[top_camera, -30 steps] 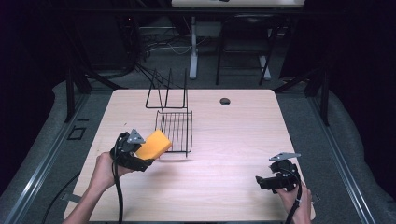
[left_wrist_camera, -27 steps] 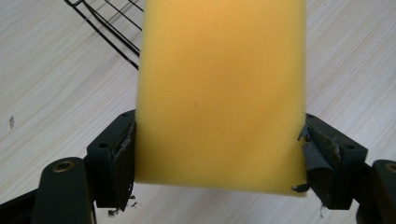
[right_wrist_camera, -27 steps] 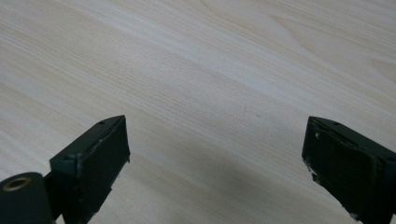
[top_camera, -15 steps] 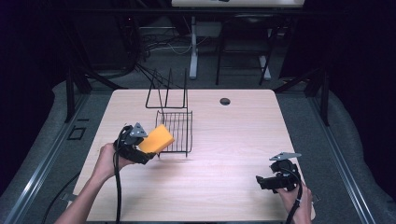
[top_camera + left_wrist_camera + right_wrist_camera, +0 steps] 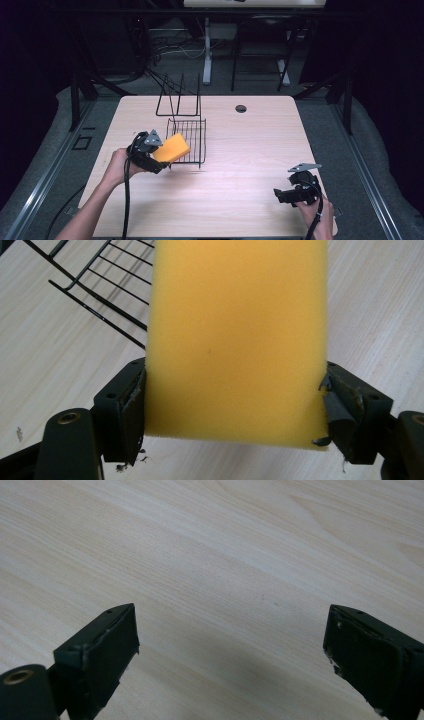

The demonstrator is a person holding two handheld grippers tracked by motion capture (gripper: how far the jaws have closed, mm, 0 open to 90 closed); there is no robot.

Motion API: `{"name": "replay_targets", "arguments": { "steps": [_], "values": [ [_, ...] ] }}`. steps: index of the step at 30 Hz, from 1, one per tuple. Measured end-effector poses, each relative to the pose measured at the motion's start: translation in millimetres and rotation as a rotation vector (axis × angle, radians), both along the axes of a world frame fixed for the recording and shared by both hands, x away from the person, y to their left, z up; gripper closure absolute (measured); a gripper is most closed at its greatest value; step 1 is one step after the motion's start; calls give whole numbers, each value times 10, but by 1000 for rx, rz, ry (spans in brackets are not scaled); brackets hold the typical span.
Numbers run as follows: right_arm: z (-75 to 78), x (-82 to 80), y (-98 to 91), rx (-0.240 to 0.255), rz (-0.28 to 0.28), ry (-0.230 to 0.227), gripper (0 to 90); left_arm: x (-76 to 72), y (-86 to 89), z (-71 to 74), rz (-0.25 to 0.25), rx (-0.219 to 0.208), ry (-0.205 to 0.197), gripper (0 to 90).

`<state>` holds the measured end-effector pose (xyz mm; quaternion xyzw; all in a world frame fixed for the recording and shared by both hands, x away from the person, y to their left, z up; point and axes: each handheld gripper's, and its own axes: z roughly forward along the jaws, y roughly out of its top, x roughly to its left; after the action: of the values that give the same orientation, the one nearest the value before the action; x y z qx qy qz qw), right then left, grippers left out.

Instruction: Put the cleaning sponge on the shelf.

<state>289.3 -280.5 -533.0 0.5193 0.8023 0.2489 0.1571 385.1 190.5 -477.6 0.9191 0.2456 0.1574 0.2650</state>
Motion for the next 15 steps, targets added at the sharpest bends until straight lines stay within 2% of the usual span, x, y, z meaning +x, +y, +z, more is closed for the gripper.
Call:
{"name": "replay_targets", "arguments": {
  "steps": [6,15],
  "values": [
    [6,2,-5,-3,3,-1,73,61,-37,48,-23,7,-2,230],
    [5,3,-5,-3,3,-4,74,147,-72,2,-58,13,3,230]
  ]
}}
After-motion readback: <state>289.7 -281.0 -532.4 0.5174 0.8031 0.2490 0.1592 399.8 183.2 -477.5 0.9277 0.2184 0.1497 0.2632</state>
